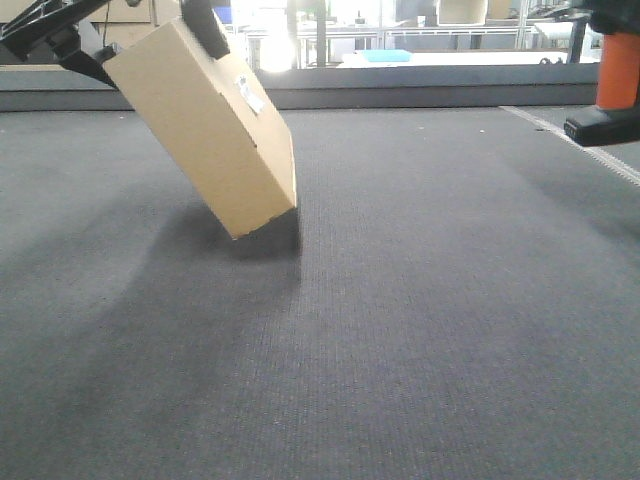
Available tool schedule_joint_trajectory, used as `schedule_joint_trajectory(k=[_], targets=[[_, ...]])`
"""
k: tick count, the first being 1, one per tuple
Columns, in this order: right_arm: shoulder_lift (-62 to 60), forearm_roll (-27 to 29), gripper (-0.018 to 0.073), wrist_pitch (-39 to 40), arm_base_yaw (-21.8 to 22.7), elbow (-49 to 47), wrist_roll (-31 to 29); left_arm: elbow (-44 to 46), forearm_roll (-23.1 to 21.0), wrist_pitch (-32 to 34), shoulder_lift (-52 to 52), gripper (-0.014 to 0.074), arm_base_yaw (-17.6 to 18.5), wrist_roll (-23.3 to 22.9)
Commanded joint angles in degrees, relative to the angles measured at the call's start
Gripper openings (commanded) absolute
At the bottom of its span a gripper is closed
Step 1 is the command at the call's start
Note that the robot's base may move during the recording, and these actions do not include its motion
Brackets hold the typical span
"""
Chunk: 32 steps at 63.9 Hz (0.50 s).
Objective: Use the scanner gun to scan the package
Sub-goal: 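Lift the scanner gun and point it toward the held box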
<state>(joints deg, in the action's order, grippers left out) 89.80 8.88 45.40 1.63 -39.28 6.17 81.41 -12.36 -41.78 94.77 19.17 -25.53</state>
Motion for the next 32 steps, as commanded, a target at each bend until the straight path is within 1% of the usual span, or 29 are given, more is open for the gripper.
schedule_joint_trajectory(k=[1,12,15,26,32], targets=[[0.4,-2.0,-0.0166,9.5,0.7,2.0,4.3,0.0,-0.1,0.7,-0.3,-0.0111,-0.1,0.1],[2.6,-5.3,-0.0166,13.9,0.5,3.4,4.4,0.0,-0.1,0.7,-0.3,-0.0111,-0.1,0.1],[3.7,-5.4,-0.0166,15.2,0.5,3.4,4.5,0.0,0.4,0.7,-0.3,-0.0111,-0.1,0.1],[8.5,-5.4,-0.0166,21.5,0.5,3.4,10.3,0.0,3.3,-0.6,-0.3,-0.0111,-0.1,0.4],[10.4,-5.4,-0.0166,22.5,0.5,3.4,11.5,0.0,4.7,-1.6,-0.3,-0.0111,-0.1,0.4]])
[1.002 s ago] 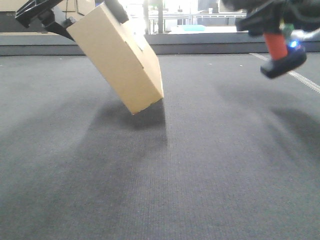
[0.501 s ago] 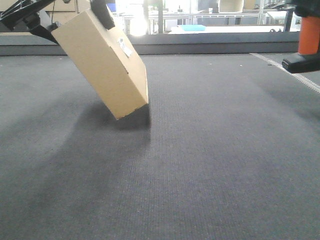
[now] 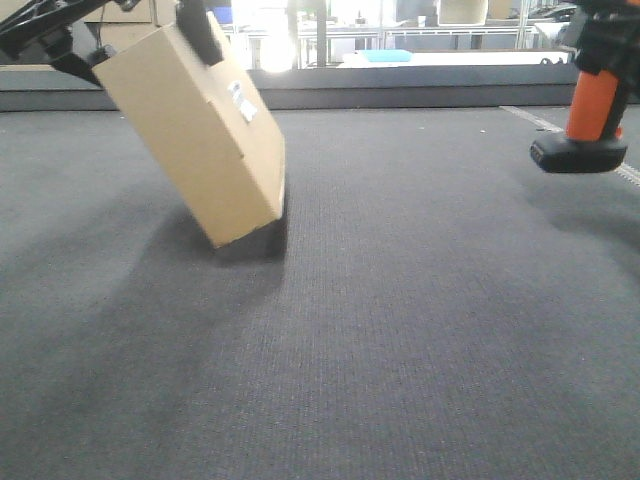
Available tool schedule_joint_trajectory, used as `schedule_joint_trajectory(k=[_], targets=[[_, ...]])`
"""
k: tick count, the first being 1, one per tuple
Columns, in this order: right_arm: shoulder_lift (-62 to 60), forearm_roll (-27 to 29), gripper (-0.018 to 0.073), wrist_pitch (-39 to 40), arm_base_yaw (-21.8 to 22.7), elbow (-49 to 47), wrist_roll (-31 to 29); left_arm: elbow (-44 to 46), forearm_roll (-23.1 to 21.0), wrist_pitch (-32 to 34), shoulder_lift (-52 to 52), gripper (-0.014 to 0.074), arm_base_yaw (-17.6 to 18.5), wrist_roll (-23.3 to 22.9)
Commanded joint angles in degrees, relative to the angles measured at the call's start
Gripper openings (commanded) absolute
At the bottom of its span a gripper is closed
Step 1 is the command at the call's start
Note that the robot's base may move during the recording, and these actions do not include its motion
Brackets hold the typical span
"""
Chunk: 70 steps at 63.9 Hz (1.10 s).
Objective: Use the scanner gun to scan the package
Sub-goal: 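Set the scanner gun upright back on the table with the right gripper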
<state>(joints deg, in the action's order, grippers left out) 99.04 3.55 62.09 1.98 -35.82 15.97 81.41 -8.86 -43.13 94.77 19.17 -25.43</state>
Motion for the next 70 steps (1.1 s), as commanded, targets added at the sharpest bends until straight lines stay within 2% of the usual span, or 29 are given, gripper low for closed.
schedule_joint_trajectory(k=[1,12,23,34,48,54,59,62,70], targets=[[1.4,-0.1,-0.0166,5.7,0.1,0.0,1.7,0.0,1.5,-0.5,-0.3,-0.0111,-0.1,0.3],[1.8,0.0,-0.0166,5.2,0.1,0.0,1.7,0.0,1.6,-0.9,-0.3,-0.0111,-0.1,0.3],[1.8,0.1,-0.0166,-0.3,0.1,0.0,1.7,0.0,2.6,-0.9,-0.3,-0.0111,-0.1,0.3],[1.8,0.2,-0.0166,1.4,0.2,-0.2,1.7,0.0,2.7,-0.9,-0.3,-0.0111,-0.1,0.3],[1.8,0.2,-0.0158,-1.8,0.2,-0.2,1.6,0.0,2.7,-1.0,-0.3,-0.0111,-0.1,0.3],[1.8,0.2,-0.0048,-2.1,0.2,-0.2,1.6,0.0,2.7,-1.0,-0.3,-0.0111,-0.1,0.3],[1.8,0.9,0.0103,-2.1,0.2,-0.2,1.6,0.0,2.7,-1.0,-0.3,-0.0111,-0.1,0.3],[1.8,1.5,0.0228,-2.1,0.2,-0.2,1.6,0.0,2.7,-1.0,-0.3,-0.0111,-0.1,0.3],[1.8,2.9,0.0410,-2.9,0.2,-0.2,1.6,0.0,2.7,-1.0,-0.3,-0.0111,-0.1,0.3]])
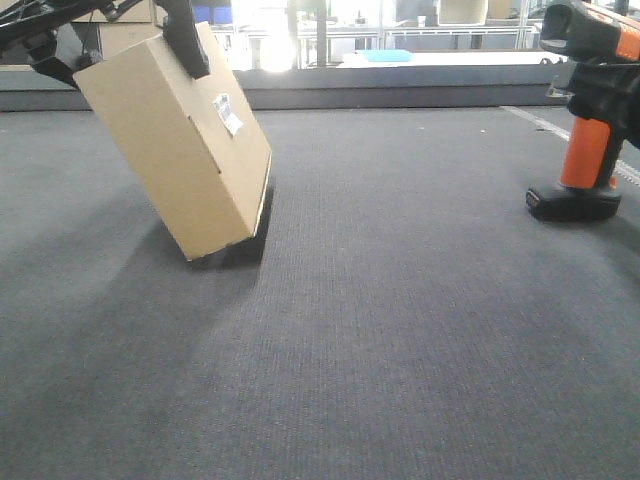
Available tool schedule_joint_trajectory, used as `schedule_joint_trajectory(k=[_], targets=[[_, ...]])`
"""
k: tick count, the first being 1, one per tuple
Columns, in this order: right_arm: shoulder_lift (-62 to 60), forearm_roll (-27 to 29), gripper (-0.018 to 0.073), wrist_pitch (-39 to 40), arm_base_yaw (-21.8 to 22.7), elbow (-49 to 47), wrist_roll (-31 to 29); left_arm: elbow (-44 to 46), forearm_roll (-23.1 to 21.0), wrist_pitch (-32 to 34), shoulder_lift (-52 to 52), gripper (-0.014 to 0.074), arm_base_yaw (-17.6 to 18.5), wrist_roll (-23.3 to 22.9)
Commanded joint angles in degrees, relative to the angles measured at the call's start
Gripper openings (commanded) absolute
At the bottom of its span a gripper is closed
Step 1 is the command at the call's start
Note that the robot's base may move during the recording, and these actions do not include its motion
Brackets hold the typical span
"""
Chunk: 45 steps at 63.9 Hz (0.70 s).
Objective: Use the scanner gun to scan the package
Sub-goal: 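Set the scanner gun upright back on the table with the right gripper, then lower the box back onto the table with the left gripper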
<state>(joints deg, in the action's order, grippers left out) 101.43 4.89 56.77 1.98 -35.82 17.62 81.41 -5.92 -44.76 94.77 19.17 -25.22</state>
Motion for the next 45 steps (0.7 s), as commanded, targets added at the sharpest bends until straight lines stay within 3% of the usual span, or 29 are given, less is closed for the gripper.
schedule_joint_trajectory(k=[1,11,33,45], targets=[[-0.6,1.6,0.0426,2.2,0.2,-0.2,-0.1,0.0,-0.2,0.6,-0.3,-0.0111,-0.1,0.1],[-0.6,1.7,0.0565,-1.5,0.2,-0.1,-0.1,0.0,-0.2,0.8,-0.3,-0.0111,-0.1,0.1],[-2.3,-2.9,0.0559,-1.2,0.2,1.7,-0.1,0.0,-0.2,1.0,-0.3,-0.0111,-0.1,0.1],[-5.7,-2.9,0.0559,-0.7,0.2,6.8,-0.1,1.0,3.4,0.0,-0.3,-0.0111,-0.1,0.1]])
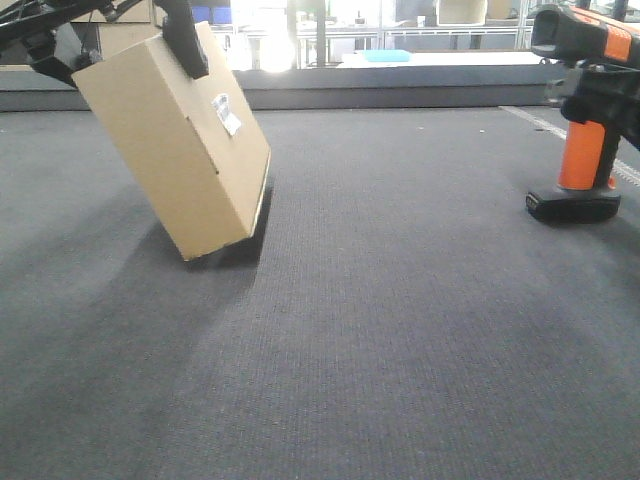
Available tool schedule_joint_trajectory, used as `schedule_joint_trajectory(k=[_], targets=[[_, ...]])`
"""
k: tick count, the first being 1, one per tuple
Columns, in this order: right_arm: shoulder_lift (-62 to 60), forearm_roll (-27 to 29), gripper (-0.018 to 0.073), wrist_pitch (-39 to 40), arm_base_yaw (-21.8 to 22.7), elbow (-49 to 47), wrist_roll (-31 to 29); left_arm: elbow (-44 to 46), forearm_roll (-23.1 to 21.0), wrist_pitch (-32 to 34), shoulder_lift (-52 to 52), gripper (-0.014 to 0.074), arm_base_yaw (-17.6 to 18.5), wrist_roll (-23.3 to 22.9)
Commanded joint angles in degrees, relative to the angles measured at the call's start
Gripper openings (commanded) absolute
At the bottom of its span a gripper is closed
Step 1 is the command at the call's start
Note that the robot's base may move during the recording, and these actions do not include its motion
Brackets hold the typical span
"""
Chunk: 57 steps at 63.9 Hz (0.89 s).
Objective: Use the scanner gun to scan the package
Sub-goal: 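Lower the box back onto the table with the left gripper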
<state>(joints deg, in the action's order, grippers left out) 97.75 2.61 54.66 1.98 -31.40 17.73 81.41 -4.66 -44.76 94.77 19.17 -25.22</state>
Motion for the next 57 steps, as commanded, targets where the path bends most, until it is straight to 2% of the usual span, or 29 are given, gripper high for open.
schedule_joint_trajectory(k=[1,5,16,21,30,35,44,57], targets=[[-2.4,-0.7,0.0559,1.4,0.2,3.0,-0.2,1.3,2.7,-0.2,-0.3,-0.0111,-0.1,0.1],[-3.6,-0.8,0.0559,1.4,0.2,4.9,-0.2,2.8,5.2,-2.3,-0.3,-0.0111,-0.7,1.2],[-7.8,-2.6,0.0559,1.6,0.2,10.4,-0.2,7.2,5.3,-10.2,-0.3,-0.0111,-5.2,10.3],[-9.6,-2.6,0.0559,2.7,0.2,12.5,-0.2,7.4,5.3,-9.9,-0.3,-0.0111,-8.2,13.3],[-12.7,-2.6,0.0559,2.7,0.2,14.2,-0.2,7.3,5.3,-10.4,-0.3,-0.0111,-13.1,21.9],[-14.2,-2.6,0.0559,2.5,0.2,14.3,-0.2,7.3,5.3,-10.5,-0.3,-0.0111,-15.7,23.6],[-16.4,-2.6,0.0559,2.5,0.2,14.3,-0.2,7.3,5.4,-10.5,-0.3,-0.0111,-19.6,23.7],[-17.0,-2.6,0.0559,2.4,0.2,14.3,-0.2,7.2,6.1,-10.4,-0.2,-0.0111,-20.7,27.8]])
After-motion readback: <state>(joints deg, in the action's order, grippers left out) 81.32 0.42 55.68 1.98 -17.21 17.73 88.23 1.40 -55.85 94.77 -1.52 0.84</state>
